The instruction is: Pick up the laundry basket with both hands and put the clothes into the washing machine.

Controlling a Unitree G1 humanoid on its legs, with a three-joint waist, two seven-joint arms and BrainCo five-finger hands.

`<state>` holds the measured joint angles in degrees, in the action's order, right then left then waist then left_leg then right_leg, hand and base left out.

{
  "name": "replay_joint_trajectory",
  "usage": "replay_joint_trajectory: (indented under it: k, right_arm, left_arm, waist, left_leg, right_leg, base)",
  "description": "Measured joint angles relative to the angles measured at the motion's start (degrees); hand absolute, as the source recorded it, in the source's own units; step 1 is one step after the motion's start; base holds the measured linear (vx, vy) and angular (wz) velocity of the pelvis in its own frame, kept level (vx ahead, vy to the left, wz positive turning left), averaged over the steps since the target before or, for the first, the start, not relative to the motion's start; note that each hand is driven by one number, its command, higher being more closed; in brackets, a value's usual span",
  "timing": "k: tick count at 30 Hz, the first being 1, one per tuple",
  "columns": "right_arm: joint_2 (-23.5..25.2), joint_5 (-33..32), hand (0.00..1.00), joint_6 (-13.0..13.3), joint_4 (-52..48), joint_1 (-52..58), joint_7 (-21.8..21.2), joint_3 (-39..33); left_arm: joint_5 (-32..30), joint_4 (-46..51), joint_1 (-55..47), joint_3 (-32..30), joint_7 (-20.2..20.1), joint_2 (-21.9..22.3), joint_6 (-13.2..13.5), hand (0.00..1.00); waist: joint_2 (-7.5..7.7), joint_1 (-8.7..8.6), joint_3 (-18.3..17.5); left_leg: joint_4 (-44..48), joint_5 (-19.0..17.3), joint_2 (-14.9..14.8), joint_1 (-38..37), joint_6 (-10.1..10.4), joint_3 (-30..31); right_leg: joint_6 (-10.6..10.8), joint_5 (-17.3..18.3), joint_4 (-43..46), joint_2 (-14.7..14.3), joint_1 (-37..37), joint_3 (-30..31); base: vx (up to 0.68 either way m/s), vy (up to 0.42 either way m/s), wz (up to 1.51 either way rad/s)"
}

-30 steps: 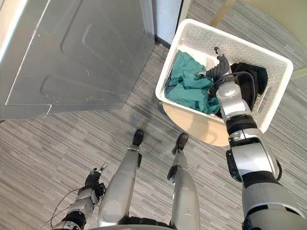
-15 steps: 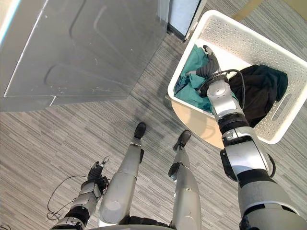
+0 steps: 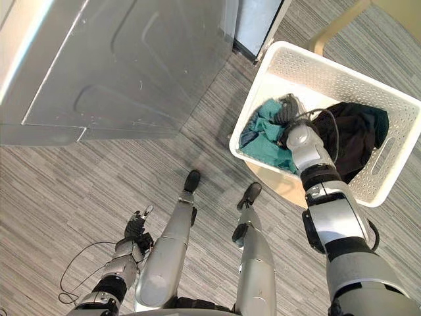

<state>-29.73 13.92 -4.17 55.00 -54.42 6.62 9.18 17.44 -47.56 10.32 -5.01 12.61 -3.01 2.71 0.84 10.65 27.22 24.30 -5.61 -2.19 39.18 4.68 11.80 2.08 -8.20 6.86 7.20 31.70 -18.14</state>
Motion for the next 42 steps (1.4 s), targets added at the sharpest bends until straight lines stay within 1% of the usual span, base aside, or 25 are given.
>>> replay_joint_trajectory:
  k: [3,4,8,11,13,14,16,17,18,19,20,22,23,24,25,26,27,28,30,31,33,35,37,40,42]
  right_arm:
    - [-1.51,-1.05,1.0,-0.26,-1.79,1.49,1.13,-2.6]
    - [-2.97,-1.05,1.0,-0.27,-4.78,3.0,1.66,-3.36]
    - [-6.42,-2.34,1.0,-0.04,-13.86,5.52,4.58,-7.42]
    - [-7.46,-3.37,1.0,0.37,-21.19,8.61,5.98,-11.51]
    - [-7.42,-5.63,1.0,0.43,-25.59,11.68,6.86,-13.68]
    - [-7.23,-7.17,1.0,0.5,-28.36,13.2,7.13,-14.63]
    - [-6.47,-9.12,1.0,0.97,-32.43,15.81,7.29,-17.1]
    - [-5.82,-10.75,1.0,1.71,-35.5,18.1,7.35,-18.84]
    - [-4.42,-12.03,1.0,2.07,-38.26,19.98,7.46,-20.33]
    - [-3.66,-12.93,1.0,2.6,-40.42,21.46,7.53,-21.03]
    - [-3.3,-13.56,1.0,2.9,-41.96,22.71,7.51,-21.53]
    - [-2.01,-14.37,1.0,3.91,-47.71,27.18,7.41,-24.63]
    - [-1.8,-14.52,1.0,3.96,-49.06,27.8,7.39,-25.38]
    - [-1.57,-14.86,1.0,4.33,-52.14,28.64,7.36,-26.75]
    - [-1.51,-15.21,1.0,4.8,-53.25,28.83,7.36,-27.27]
    - [-1.31,-15.61,1.0,5.83,-55.36,29.17,7.4,-28.2]
    - [-1.07,-16.04,1.0,6.39,-56.31,29.17,7.39,-28.66]
    - [-0.58,-16.22,1.0,7.47,-57.45,29.16,7.39,-28.85]
    - [-0.01,-17.92,1.0,8.36,-58.98,29.14,7.14,-28.82]
    - [-0.02,-19.38,1.0,9.1,-59.49,29.06,7.12,-28.84]
    - [-0.02,-20.8,1.0,9.43,-60.43,28.9,7.12,-28.87]
    - [-0.01,-21.38,1.0,9.63,-61.22,28.62,7.12,-28.85]
    - [0.0,-21.89,1.0,9.7,-61.22,26.98,7.17,-28.8]
    - [-0.01,-22.57,1.0,10.25,-61.22,24.76,7.4,-28.36]
    - [-0.01,-23.05,1.0,10.48,-61.22,22.7,7.81,-26.65]
  left_arm:
    - [-0.01,-0.26,-0.01,0.4,0.0,-0.42,0.0,0.0]
    - [-0.08,-0.42,-0.02,0.56,-0.08,-0.69,-0.1,0.0]
    - [-0.39,-1.88,-0.84,1.14,-0.13,-1.5,-0.73,0.0]
    - [-1.02,-2.56,-2.16,1.1,-0.23,-2.34,-1.24,0.0]
    - [-2.34,-3.11,-4.13,1.01,-0.44,-2.3,-1.53,0.0]
    - [-2.65,-3.77,-5.18,0.81,-0.87,-2.45,-1.76,0.0]
    - [-3.21,-4.46,-5.72,0.29,-1.37,-2.56,-2.38,0.0]
    - [-4.38,-5.01,-6.58,0.27,-1.43,-2.59,-2.57,0.0]
    - [-5.06,-5.06,-8.02,0.19,-1.44,-2.63,-2.58,0.0]
    - [-5.91,-5.01,-9.02,-0.07,-1.46,-2.65,-2.77,0.0]
    - [-6.22,-5.04,-9.62,-0.21,-1.46,-2.68,-2.96,0.0]
    - [-7.0,-4.29,-11.09,-0.19,-1.54,-2.72,-3.72,0.0]
    - [-6.99,-3.02,-11.4,-0.16,-1.58,-2.7,-3.84,0.0]
    - [-6.92,1.63,-12.88,-0.03,-2.03,-2.68,-3.93,0.0]
    - [-6.84,3.96,-13.35,0.2,-2.32,-2.7,-3.99,0.0]
    - [-6.82,9.16,-13.84,1.07,-2.48,-2.7,-4.02,0.0]
    - [-6.57,11.97,-13.77,1.72,-2.48,-2.73,-3.96,0.0]
    - [-6.37,17.5,-13.6,3.05,-2.48,-2.96,-3.55,0.0]
    - [-5.64,24.6,-12.25,4.46,-2.42,-3.01,-2.84,0.0]
    - [-5.13,29.45,-10.56,5.3,-2.13,-2.85,-1.95,0.0]
    - [-4.52,34.43,-8.19,5.61,-1.7,-2.87,-1.12,0.0]
    - [-4.51,37.61,-5.54,6.73,-0.68,-3.08,-0.11,0.0]
    - [-4.52,39.14,-3.62,7.68,0.1,-3.49,0.45,0.0]
    - [-4.53,39.1,-1.14,10.78,0.19,-4.33,0.48,0.0]
    - [-4.5,38.63,1.24,14.5,-0.03,-5.47,0.49,0.0]
  waist:
    - [0.41,-0.55,-0.39]
    - [0.41,-0.8,-0.71]
    - [0.67,-3.09,-0.98]
    - [0.68,-3.88,-1.29]
    - [0.66,-4.58,-3.84]
    - [0.58,-5.32,-4.59]
    - [0.62,-5.56,-5.15]
    - [0.66,-5.71,-6.68]
    - [0.63,-6.34,-8.46]
    - [0.6,-6.7,-9.4]
    - [0.64,-6.76,-10.16]
    - [0.61,-7.09,-13.37]
    - [0.62,-7.28,-13.92]
    - [0.67,-8.2,-15.41]
    - [0.61,-8.46,-15.91]
    - [0.62,-8.61,-16.92]
    - [0.55,-8.75,-17.26]
    - [0.61,-9.11,-18.3]
    - [0.58,-9.75,-19.89]
    - [0.52,-9.87,-20.95]
    - [0.45,-10.07,-21.65]
    - [0.4,-10.76,-22.8]
    - [0.34,-11.45,-23.08]
    - [0.2,-12.3,-24.44]
    - [0.2,-12.8,-24.6]
  left_leg:
    - [-0.45,-0.02,-0.25,-1.39,-0.03,-0.92]
    - [-0.94,0.1,-0.26,-2.14,-0.2,-1.15]
    - [-5.81,2.37,0.31,-7.46,-0.4,-1.82]
    - [-7.29,2.67,0.23,-10.93,-0.33,-2.45]
    - [-8.0,2.65,0.25,-12.41,-0.36,-3.22]
    - [-8.43,2.6,0.26,-14.04,-0.42,-3.4]
    - [-8.75,2.2,0.27,-16.5,-0.97,-4.16]
    - [-9.57,2.14,0.36,-17.96,-1.06,-4.64]
    - [-10.47,2.15,0.4,-19.39,-1.08,-4.97]
    - [-11.3,2.1,0.4,-20.75,-1.16,-5.1]
    - [-11.95,2.05,0.38,-21.63,-1.23,-5.26]
    - [-14.23,2.08,0.35,-24.78,-1.25,-5.62]
    - [-14.65,2.09,0.34,-25.55,-1.24,-5.62]
    - [-15.68,2.22,0.28,-26.89,-1.37,-5.6]
    - [-16.03,2.24,0.26,-27.48,-1.35,-5.59]
    - [-16.52,2.33,0.23,-28.45,-1.25,-5.72]
    - [-16.68,2.34,0.19,-29.01,-1.25,-5.84]
    - [-17.23,2.36,0.14,-30.05,-1.26,-6.05]
    - [-18.08,2.44,0.12,-31.71,-1.31,-6.54]
    - [-18.62,2.43,0.04,-32.99,-1.32,-7.27]
    - [-19.6,2.43,-0.09,-34.93,-1.32,-8.1]
    - [-20.44,2.42,-0.13,-36.68,-1.33,-9.31]
    - [-20.58,2.35,-0.12,-37.89,-1.41,-10.49]
    - [-21.67,2.33,-0.24,-39.45,-1.44,-12.21]
    - [-22.0,2.16,-0.5,-40.91,-1.6,-13.72]
  right_leg:
    - [0.0,0.0,-0.02,-0.05,-0.88,0.74]
    - [0.01,-0.02,-0.1,-0.01,-1.4,0.88]
    - [0.12,-0.09,-0.76,0.95,-4.39,1.38]
    - [0.17,-0.11,-1.11,0.87,-6.77,1.98]
    - [0.26,-0.04,-1.44,0.86,-7.72,2.66]
    - [0.28,-0.04,-2.04,0.85,-9.27,2.81]
    - [0.64,0.26,-2.16,0.77,-11.29,3.48]
    - [1.09,0.65,-2.41,0.85,-12.23,4.03]
    - [1.2,0.7,-3.15,0.88,-13.49,4.11]
    - [1.3,0.77,-3.7,0.88,-14.71,4.11]
    - [1.34,0.8,-4.21,0.84,-15.5,4.09]
    - [1.48,0.83,-5.51,0.79,-17.94,4.11]
    - [1.49,0.82,-5.89,0.77,-18.66,4.09]
    - [1.54,0.79,-6.47,0.73,-19.81,4.07]
    - [1.59,0.8,-6.66,0.73,-20.28,4.08]
    - [1.67,0.75,-7.05,0.69,-21.03,4.15]
    - [1.7,0.74,-7.19,0.66,-21.58,4.24]
    - [1.85,0.86,-7.28,0.6,-22.28,4.41]
    - [1.94,0.93,-7.94,0.59,-23.54,4.48]
    - [1.96,0.94,-8.26,0.61,-24.33,5.1]
    - [2.28,1.17,-8.27,0.65,-25.32,6.01]
    - [2.46,1.29,-8.27,0.58,-25.98,7.3]
    - [2.48,1.3,-8.3,0.59,-26.74,8.05]
    - [2.67,1.15,-8.43,0.32,-26.83,9.73]
    - [2.55,0.84,-8.72,-0.1,-27.5,11.29]
  base:
    - [-0.03,0.014,-0.09]
    - [0.0,0.0,0.0]
    - [0.01,-0.001,0.04]
    - [0.03,-0.014,-0.12]
    - [0.04,0.004,-0.15]
    - [0.04,0.007,-0.07]
    - [0.02,0.02,-0.14]
    - [0.03,0.036,-0.18]
    - [0.04,0.035,-0.13]
    - [0.05,0.023,-0.08]
    - [0.06,0.017,-0.08]
    - [0.09,0.01,-0.07]
    - [0.1,0.006,-0.01]
    - [0.09,0.004,0.02]
    - [0.09,0.004,0.0]
    - [0.08,0.003,-0.03]
    - [0.09,0.007,-0.07]
    - [0.09,0.006,-0.04]
    - [0.1,0.008,-0.14]
    - [0.08,0.01,-0.24]
    - [0.07,0.007,-0.26]
    - [0.05,0.015,-0.28]
    - [0.01,0.022,-0.27]
    - [-0.01,0.014,-0.31]
    - [-0.03,0.001,-0.36]
